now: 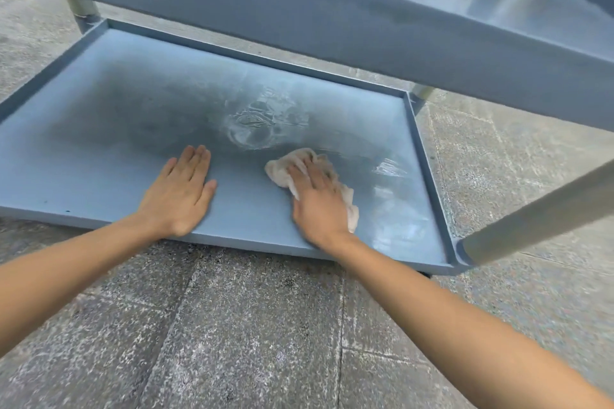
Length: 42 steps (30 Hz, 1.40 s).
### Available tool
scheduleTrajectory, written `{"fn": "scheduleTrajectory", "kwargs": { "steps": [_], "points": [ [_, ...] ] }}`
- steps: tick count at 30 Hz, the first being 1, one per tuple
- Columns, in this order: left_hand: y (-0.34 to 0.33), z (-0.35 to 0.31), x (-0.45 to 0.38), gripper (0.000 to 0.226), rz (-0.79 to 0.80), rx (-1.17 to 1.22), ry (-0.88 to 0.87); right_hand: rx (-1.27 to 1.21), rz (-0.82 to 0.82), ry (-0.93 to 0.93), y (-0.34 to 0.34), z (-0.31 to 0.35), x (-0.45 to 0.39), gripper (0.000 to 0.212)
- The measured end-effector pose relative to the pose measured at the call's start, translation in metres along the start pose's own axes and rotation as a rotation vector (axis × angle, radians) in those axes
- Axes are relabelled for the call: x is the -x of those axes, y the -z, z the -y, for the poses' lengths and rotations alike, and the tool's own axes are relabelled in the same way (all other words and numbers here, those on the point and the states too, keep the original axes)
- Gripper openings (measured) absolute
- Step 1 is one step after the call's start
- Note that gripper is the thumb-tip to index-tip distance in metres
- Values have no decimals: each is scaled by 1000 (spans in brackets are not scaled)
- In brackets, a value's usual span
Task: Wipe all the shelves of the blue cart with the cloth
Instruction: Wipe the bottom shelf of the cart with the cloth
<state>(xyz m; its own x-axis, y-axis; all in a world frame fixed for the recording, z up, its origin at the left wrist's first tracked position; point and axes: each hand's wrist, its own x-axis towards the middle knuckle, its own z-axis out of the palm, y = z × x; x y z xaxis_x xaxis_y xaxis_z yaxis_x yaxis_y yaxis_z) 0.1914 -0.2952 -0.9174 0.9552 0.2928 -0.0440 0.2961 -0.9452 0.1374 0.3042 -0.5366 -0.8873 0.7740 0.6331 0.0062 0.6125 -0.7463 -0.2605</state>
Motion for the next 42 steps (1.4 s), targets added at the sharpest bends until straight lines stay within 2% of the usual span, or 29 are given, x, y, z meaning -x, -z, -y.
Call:
{"fn": "scheduleTrajectory", "kwargs": {
  "steps": [5, 8, 14, 20, 26, 31, 36, 37, 39, 42],
  "points": [
    [1, 2, 0, 81, -2, 11, 10, 95, -62, -244, 38, -96, 42, 52],
    [-1, 1, 1, 80, -5, 15, 21, 65, -86, -328, 54, -132, 61, 51],
    [-2, 1, 2, 66, 4, 22, 38, 55, -124, -319, 49, -139, 62, 49],
    [-2, -1, 3, 69, 3, 44, 65, 16, -157, -330, 37, -124, 43, 51],
    [-1, -4, 4, 76, -9, 120, 76, 0, -111, -396, 22, -72, 16, 59],
    [3, -5, 9, 68, -47, 218, 94, -20, -33, -195, -10, 27, -25, 51],
    [25, 4, 13, 53, -272, 780, 281, -15, 44, 103, -53, 162, -59, 60],
    [30, 19, 17, 49, -324, 820, 327, -11, 66, 144, -57, 185, -65, 62],
    [39, 66, 32, 42, -422, 718, 414, -19, 114, 220, -63, 217, -73, 58],
    [52, 141, 70, 37, -576, 450, 478, 2, 139, 336, -65, 222, -79, 57]
  ]
}}
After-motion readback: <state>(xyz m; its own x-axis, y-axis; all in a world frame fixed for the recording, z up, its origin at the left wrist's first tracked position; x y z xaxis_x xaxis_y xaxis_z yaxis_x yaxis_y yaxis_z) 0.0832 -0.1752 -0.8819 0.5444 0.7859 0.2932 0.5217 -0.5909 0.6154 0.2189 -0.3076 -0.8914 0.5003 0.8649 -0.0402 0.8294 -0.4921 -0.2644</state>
